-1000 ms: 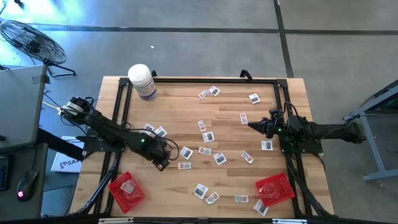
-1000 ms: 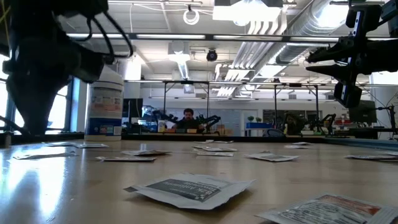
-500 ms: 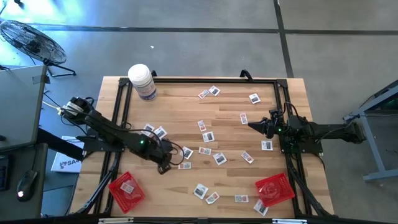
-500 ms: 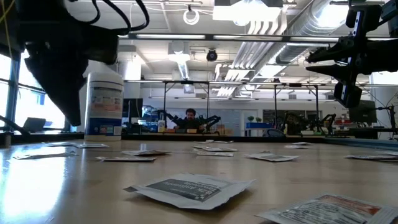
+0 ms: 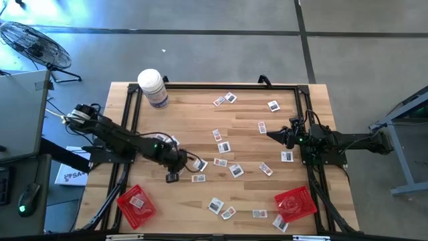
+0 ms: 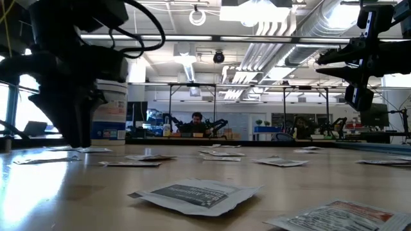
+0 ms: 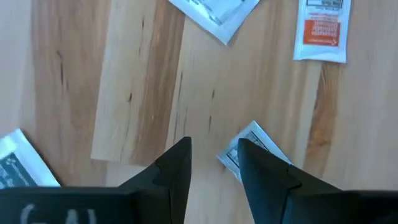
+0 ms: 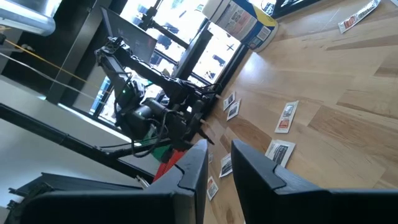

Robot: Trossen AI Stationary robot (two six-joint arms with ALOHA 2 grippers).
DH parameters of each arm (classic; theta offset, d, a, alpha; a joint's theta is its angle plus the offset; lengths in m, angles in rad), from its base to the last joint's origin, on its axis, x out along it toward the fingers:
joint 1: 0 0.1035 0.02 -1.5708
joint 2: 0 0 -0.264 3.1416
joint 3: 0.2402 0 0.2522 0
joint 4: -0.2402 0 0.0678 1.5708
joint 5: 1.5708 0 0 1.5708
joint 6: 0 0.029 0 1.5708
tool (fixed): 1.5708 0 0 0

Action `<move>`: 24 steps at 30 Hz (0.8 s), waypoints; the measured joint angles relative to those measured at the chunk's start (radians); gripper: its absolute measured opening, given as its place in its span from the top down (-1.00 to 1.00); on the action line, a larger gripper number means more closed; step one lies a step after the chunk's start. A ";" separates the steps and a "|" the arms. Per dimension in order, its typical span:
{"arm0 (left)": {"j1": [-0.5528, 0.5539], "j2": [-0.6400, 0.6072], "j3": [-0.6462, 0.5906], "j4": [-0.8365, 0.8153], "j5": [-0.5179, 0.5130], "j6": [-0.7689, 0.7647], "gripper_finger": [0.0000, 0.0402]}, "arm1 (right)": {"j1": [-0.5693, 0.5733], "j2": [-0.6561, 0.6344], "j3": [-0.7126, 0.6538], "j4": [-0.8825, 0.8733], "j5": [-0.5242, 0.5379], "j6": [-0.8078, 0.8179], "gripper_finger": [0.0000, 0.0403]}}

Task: Pick & Place First Aid Supplies
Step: Put the ointment pack into the left red bin

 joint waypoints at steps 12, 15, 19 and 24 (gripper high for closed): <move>0.036 0.013 -0.060 0.061 0.076 0.041 0.36 | 0.000 0.000 0.000 0.000 0.000 0.000 0.68; 0.036 0.003 -0.062 0.061 0.071 0.043 0.36 | 0.000 0.000 0.000 0.000 0.000 0.000 0.68; 0.036 -0.001 -0.055 0.066 0.080 0.041 0.36 | 0.000 0.000 0.000 0.000 0.000 0.000 0.68; 0.035 -0.002 -0.025 0.072 0.106 0.043 0.36 | 0.000 0.000 0.000 0.000 0.000 0.000 0.68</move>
